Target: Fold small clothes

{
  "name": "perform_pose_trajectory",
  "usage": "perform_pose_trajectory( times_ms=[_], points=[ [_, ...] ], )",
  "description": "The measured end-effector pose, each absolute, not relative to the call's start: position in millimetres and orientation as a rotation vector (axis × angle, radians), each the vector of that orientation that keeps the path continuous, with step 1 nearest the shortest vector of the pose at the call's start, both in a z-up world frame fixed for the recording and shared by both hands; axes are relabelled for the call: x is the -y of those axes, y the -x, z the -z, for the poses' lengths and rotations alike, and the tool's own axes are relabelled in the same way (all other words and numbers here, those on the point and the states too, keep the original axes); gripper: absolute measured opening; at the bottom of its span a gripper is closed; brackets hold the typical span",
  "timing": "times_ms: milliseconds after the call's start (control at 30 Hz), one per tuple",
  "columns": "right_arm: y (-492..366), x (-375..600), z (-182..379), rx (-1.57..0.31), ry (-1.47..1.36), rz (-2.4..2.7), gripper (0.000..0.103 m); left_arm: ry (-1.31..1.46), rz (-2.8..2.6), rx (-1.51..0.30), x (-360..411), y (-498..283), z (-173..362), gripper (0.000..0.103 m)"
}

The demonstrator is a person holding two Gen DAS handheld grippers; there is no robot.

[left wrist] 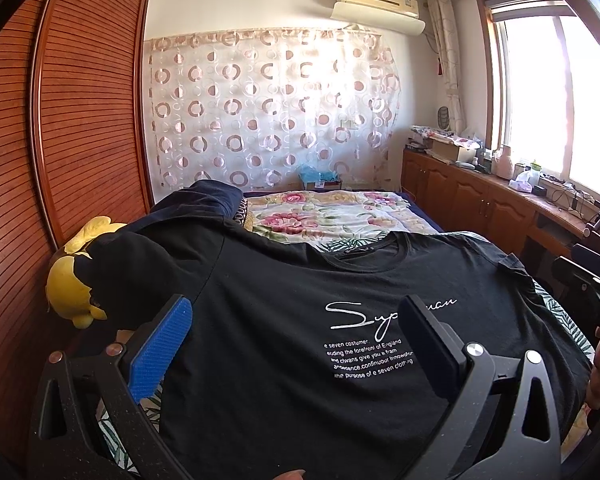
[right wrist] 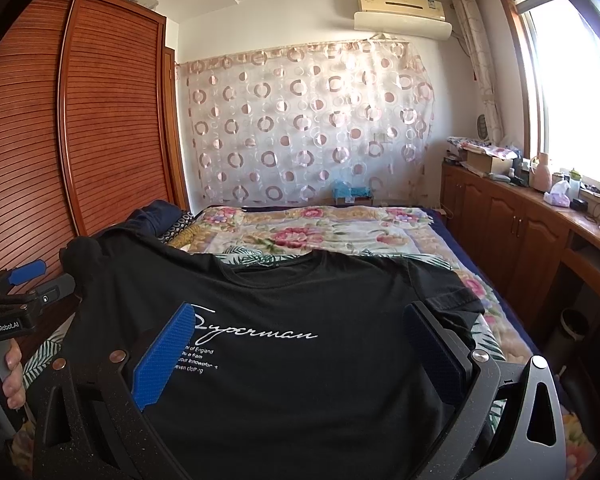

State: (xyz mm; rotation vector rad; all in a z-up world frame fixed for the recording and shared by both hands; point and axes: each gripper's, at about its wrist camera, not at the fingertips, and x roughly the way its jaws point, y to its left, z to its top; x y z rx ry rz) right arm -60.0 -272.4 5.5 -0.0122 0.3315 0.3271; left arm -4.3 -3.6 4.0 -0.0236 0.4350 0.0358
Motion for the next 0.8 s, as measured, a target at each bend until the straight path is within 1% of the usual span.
perform_pose_trajectory(
  times_ms=[800],
  points=[
    [60.6,272.8,-4.1,-0.333,0.007,-0.328,0.103,0.010,-0.034,-0.417,6.6,7.5,-6.1,0.103]
  ],
)
